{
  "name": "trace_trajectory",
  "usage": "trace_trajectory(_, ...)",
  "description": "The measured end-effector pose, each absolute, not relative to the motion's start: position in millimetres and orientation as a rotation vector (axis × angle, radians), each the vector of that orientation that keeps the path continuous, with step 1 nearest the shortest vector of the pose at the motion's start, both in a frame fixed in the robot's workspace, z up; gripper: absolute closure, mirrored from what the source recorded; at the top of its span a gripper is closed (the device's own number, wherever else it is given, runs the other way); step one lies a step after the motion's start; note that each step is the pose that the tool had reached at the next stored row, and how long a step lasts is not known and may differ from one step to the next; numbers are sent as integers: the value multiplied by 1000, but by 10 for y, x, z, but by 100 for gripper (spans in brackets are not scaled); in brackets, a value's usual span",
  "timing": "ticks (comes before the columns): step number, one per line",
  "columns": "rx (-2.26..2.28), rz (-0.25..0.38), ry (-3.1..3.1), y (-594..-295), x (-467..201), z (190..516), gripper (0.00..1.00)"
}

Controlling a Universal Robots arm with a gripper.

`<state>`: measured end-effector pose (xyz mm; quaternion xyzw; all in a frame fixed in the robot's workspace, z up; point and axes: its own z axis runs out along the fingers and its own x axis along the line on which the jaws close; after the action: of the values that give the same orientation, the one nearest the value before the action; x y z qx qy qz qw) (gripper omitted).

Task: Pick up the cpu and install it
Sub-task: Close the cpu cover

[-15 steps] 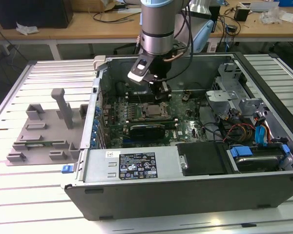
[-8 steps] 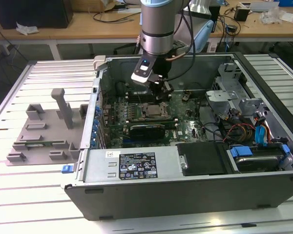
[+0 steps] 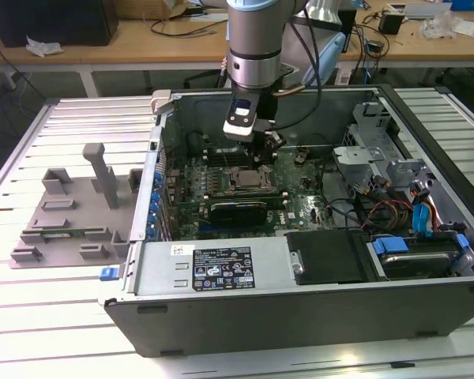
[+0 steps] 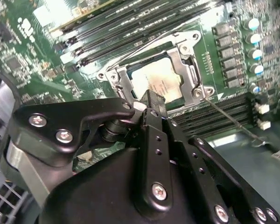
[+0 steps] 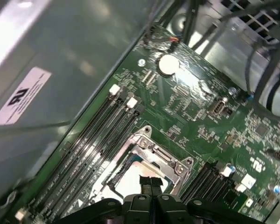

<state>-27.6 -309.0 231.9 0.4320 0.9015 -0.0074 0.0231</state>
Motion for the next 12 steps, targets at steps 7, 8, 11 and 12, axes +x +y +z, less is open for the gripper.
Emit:
trace_trajectory(7,1112,-19,2887,-3090,-276,2319,89)
trace_trajectory(8,1071,-19,2902,-3090,-276,2319,89)
trace_trajectory(11,981,-18,2933,-3090,-276,2318,89)
trace_trajectory(12,950,-18,2943,-3090,-276,2318,89)
